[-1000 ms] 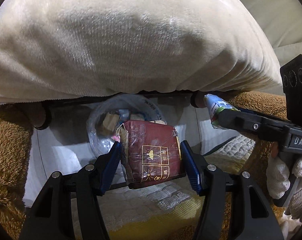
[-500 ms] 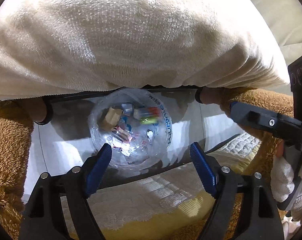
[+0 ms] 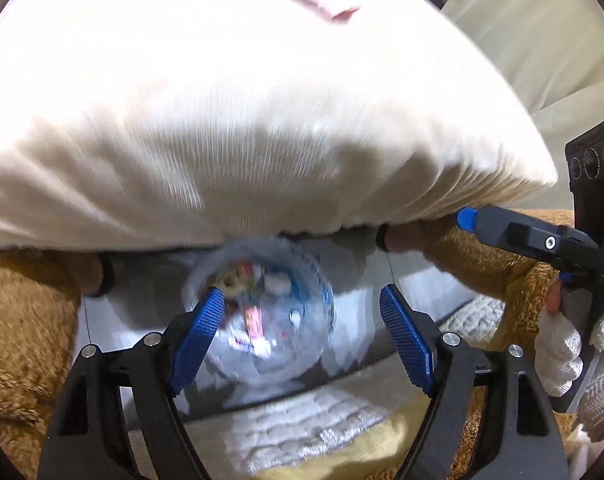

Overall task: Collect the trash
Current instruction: 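Raise both tools back toward the pink box on the bed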

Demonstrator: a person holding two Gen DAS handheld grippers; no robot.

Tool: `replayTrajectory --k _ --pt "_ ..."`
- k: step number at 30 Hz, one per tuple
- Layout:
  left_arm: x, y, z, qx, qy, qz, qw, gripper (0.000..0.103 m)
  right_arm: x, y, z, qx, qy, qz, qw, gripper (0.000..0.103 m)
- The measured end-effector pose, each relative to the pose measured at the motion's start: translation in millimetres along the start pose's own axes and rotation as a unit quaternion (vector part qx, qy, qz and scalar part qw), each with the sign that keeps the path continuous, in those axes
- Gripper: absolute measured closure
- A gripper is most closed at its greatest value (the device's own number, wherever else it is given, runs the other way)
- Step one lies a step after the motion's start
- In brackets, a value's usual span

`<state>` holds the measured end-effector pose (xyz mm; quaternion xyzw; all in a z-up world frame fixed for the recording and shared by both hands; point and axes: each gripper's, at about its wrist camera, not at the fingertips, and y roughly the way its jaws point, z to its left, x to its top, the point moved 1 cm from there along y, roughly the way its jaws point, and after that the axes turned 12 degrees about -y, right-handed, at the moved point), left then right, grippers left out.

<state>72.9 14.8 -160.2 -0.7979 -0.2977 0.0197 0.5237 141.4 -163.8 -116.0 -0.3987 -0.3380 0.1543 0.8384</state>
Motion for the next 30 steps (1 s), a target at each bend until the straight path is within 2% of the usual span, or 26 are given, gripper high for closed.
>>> replayTrajectory --k 7,11,15,19,24,30 --pt "0 -34 -19 -0.003 0.052 -0.094 0.9942 0.024 -2 -43 27 -0.028 -0.081 -0.099 0.991 0.021" --pt "-2 -50 -33 -0.003 0.087 -0.143 0.986 0.024 -2 -58 36 -0.051 -0.109 -0.135 0.984 0.021" --pt "-1 -61 -37 -0.005 0.098 -0.172 0.9802 0.024 -3 -71 41 -0.071 -0.124 -0.159 0.977 0.021" --pt "2 -67 -38 -0.002 0.104 -0.189 0.9765 0.024 -3 -81 37 -0.082 -0.121 -0.174 0.974 0.021" --pt "17 -77 -48 -0.011 0.137 -0.208 0.9684 0.024 1 -89 36 -0.093 -0.124 -0.185 0.97 0.021" --pt "46 -73 -61 -0.003 0.17 -0.205 0.9639 0.024 18 -99 32 -0.099 -0.132 -0.197 0.966 0.017"
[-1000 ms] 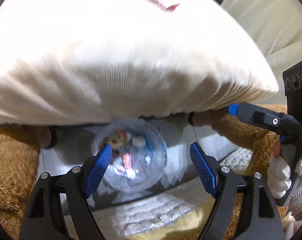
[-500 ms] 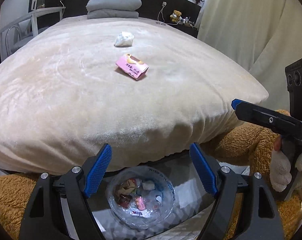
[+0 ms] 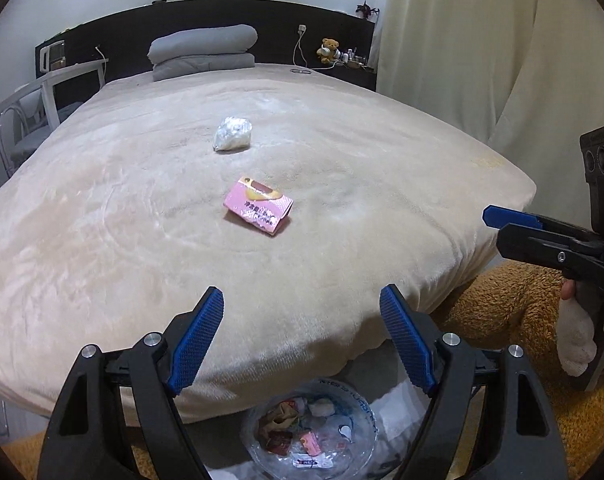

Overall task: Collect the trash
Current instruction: 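Raise both tools back toward the pink box on the bed, then grasp the pink snack box with the left tool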

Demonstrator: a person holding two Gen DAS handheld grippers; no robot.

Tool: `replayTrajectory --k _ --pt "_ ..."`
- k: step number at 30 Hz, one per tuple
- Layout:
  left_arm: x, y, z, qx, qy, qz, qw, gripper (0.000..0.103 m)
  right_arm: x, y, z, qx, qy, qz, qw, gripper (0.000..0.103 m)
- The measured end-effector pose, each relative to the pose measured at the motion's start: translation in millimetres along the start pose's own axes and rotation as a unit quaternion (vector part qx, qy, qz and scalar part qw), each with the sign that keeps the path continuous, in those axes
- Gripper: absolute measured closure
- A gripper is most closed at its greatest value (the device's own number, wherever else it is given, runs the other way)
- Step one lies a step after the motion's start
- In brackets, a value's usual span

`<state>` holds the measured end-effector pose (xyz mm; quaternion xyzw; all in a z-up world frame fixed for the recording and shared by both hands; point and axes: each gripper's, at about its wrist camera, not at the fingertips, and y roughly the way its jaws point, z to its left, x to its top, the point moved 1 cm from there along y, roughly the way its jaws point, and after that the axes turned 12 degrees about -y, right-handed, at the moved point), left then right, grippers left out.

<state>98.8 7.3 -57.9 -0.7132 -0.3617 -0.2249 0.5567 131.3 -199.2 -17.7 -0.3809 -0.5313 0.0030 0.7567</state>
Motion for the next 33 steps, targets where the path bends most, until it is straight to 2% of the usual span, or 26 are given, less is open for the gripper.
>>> replayTrajectory --k 5,6,8,17,26,27,29,31,33 --pt "20 20 -4 0.008 0.037 0.008 0.9993 0.023 12 3 -8 0.01 0.005 -0.005 1.0 0.011" --pt "24 25 -4 0.013 0.044 0.011 0.9989 0.016 15 3 -8 0.012 0.003 -0.007 1.0 0.008" --pt "31 34 -3 0.013 0.059 0.015 0.9981 0.012 22 2 -9 0.016 -0.002 -0.015 1.0 0.005" --pt "62 87 10 0.014 0.091 0.051 0.9944 0.007 52 -1 -25 0.017 -0.017 -0.037 0.999 0.005" --pt "76 129 16 0.007 0.117 0.085 0.9895 0.008 76 11 -43 0.01 -0.035 -0.029 0.999 0.005" --pt "77 132 16 0.008 0.121 0.087 0.9888 0.008 78 13 -46 0.009 -0.034 -0.028 0.999 0.005" --pt "78 139 19 0.008 0.124 0.094 0.9878 0.018 82 19 -52 0.009 -0.03 -0.024 0.999 0.005" --pt "79 146 21 0.015 0.131 0.104 0.9858 0.039 86 26 -56 0.005 -0.033 -0.019 0.999 0.005" --pt "81 148 23 0.014 0.133 0.101 0.9858 0.04 89 30 -59 0.001 -0.037 -0.015 0.999 0.005"
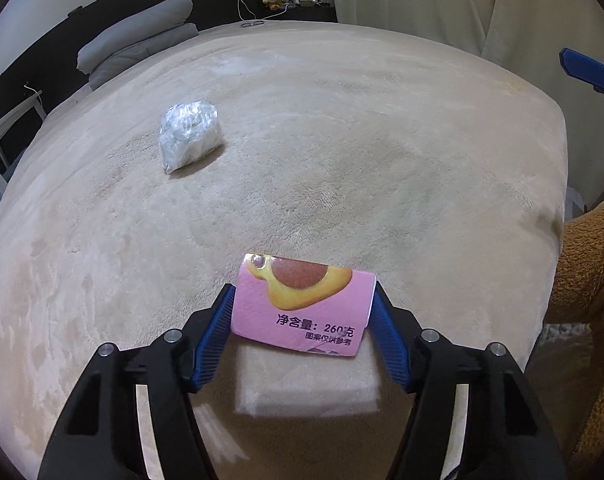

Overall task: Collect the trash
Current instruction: 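Grasp the pink snack box with the left tool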

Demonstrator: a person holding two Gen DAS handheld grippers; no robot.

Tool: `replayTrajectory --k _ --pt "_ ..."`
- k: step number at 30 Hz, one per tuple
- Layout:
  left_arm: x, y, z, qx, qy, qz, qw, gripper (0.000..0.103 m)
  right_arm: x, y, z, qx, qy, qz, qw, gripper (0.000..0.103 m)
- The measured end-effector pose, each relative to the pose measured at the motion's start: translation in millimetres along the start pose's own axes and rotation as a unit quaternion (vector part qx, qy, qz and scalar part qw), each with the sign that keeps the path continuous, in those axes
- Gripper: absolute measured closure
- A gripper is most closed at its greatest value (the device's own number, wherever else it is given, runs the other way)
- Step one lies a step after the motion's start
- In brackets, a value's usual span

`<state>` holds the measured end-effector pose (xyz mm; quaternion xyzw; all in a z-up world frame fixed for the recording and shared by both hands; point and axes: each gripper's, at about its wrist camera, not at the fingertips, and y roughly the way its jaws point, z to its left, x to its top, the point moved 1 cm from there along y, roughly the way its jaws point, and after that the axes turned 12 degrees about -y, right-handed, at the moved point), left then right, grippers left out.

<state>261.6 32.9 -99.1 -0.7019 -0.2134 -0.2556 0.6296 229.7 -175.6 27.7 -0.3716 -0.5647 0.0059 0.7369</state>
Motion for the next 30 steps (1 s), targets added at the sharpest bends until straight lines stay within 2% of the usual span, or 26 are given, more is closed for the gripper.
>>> replayTrajectory --k 6,15,30 --pt "4 -6 6 -0.008 -0.001 -0.009 0.9999 0.042 2 14 -9 -0.003 0.012 0.016 1.0 0.005" --pt "5 -28 12 -0.02 -0.01 -0.029 0.9993 0.042 7 50 -5 -0.015 -0.008 0.042 0.999 0.005" --pt "9 -73 59 -0.002 -0.072 -0.08 0.9942 0.042 44 152 -6 -0.027 -0.008 0.065 0.998 0.005"
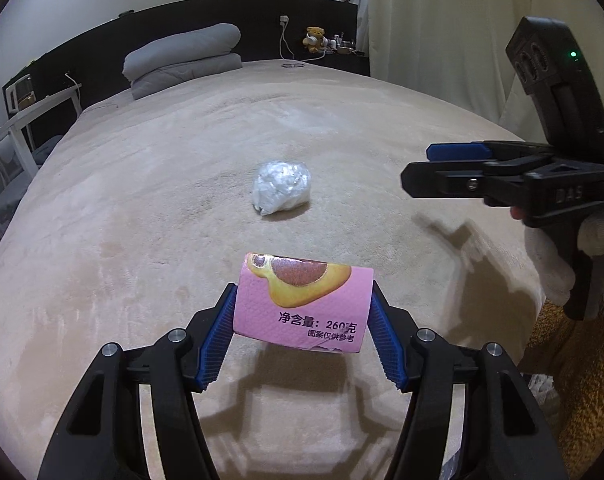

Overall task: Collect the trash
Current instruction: 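Grasp the pink snack box with the left tool, then grasp the crumpled white plastic bag with the right tool, then carry the pink box and white bag down off the bed to the clear bin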

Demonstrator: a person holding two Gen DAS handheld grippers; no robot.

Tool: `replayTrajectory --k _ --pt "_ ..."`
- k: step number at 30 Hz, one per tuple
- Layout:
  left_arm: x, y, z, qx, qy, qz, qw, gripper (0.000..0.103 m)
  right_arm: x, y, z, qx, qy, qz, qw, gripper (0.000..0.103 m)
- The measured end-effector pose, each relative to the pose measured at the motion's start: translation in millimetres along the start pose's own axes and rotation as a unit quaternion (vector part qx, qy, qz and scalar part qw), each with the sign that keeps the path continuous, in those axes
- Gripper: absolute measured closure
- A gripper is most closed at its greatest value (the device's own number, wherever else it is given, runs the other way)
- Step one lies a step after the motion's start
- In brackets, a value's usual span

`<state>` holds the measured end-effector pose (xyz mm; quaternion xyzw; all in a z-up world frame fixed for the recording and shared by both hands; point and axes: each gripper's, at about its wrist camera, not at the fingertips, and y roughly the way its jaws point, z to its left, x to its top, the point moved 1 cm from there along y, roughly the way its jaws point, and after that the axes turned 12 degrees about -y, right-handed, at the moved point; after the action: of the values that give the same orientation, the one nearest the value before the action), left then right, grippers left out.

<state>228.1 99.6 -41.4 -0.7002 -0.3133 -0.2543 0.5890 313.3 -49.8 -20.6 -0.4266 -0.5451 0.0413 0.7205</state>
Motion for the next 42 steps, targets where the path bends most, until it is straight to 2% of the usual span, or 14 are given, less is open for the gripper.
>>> replayTrajectory --k 7,14,17,19,23,32,42 --pt "6 -15 20 0.005 -0.031 -0.017 0.9994 0.042 18 59 -7 0.002 0.017 0.018 1.0 0.006" --pt "7 -24 26 0.001 -0.043 -0.028 0.9987 0.042 27 106 -10 -0.003 0.027 0.039 0.999 0.016" --pt "5 -25 26 -0.001 -0.044 -0.027 0.9986 0.042 31 123 -12 -0.008 0.03 0.047 0.998 0.026" --pt "5 -24 27 -0.001 -0.044 -0.026 0.9987 0.042 33 133 -13 -0.014 0.028 0.052 0.998 0.028" --pt "5 -20 28 -0.001 -0.043 -0.022 0.9988 0.042 34 147 -15 -0.024 0.025 0.069 0.997 0.056" --pt "6 -26 30 -0.007 -0.048 -0.033 0.9983 0.042 30 115 -10 -0.015 0.025 0.05 0.998 0.057" --pt "4 -56 26 -0.013 -0.08 -0.076 0.9938 0.042 19 38 -2 -0.006 0.04 0.003 0.999 0.057"
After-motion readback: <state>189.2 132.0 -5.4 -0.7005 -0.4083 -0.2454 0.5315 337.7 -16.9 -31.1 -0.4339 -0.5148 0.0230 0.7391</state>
